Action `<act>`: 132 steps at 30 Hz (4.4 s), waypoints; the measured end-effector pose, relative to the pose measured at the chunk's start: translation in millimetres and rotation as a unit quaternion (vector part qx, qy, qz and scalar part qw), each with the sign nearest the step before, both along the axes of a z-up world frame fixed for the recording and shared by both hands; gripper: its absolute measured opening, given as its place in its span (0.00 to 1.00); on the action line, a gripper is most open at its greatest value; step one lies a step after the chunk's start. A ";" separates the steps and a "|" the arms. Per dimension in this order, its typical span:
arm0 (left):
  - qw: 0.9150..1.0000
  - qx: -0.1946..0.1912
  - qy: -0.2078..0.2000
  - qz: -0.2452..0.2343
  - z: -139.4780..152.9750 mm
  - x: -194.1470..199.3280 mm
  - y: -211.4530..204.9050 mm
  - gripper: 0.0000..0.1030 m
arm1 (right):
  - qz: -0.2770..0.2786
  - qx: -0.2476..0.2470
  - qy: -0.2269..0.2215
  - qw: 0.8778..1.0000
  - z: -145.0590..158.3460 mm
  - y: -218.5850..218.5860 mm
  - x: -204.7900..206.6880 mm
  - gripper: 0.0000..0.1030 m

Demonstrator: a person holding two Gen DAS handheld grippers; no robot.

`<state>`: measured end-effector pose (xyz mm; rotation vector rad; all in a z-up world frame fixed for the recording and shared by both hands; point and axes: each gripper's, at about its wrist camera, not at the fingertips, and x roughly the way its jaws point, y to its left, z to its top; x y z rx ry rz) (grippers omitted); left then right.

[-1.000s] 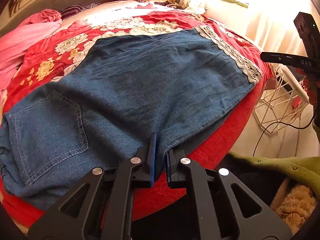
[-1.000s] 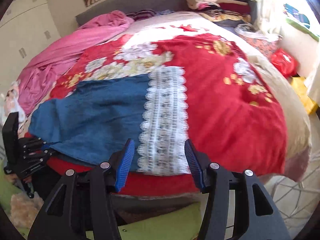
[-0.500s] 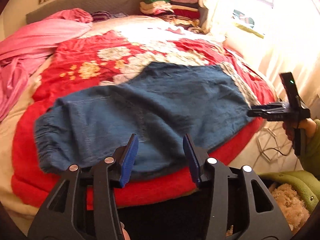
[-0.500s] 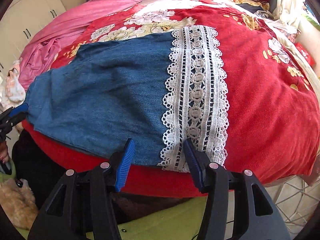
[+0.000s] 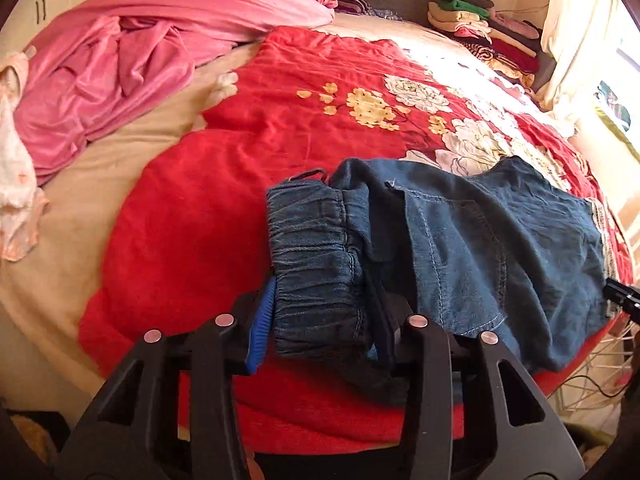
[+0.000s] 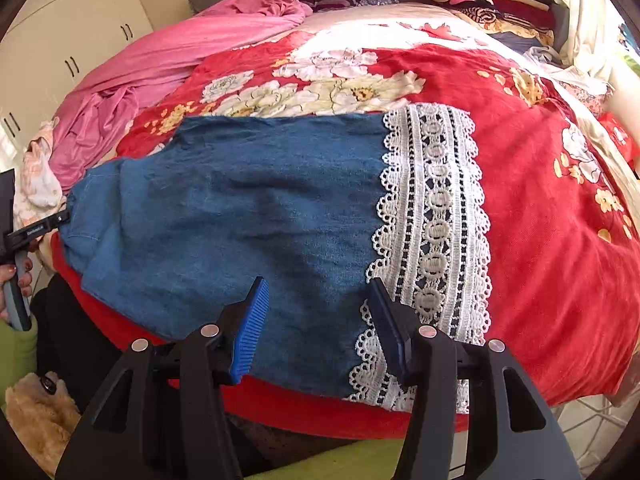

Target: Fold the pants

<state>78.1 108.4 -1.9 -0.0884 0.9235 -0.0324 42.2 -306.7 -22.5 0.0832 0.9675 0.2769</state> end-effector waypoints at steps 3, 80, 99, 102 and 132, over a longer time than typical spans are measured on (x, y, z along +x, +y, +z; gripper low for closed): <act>1.000 0.002 -0.016 0.008 9.0 -3.9 5.8 0.28 | 0.001 0.001 0.004 1.000 -6.1 -0.9 0.5 0.49; 0.982 -0.009 0.019 -0.187 -33.9 180.5 -199.7 0.10 | 0.046 -0.082 -0.040 0.995 -5.9 -58.9 197.9 0.24; 0.986 -0.056 -0.046 -0.153 33.4 59.2 -150.0 0.39 | -0.051 0.058 -0.107 0.991 54.5 -111.0 37.8 0.64; 0.985 -0.062 -0.055 -0.151 39.7 32.3 -143.0 0.40 | -0.053 0.081 -0.088 0.991 45.4 -114.6 21.0 0.64; 0.997 0.044 0.012 -0.067 -22.0 -0.1 -99.0 0.47 | -0.033 0.068 -0.001 0.997 -18.4 -99.2 14.5 0.24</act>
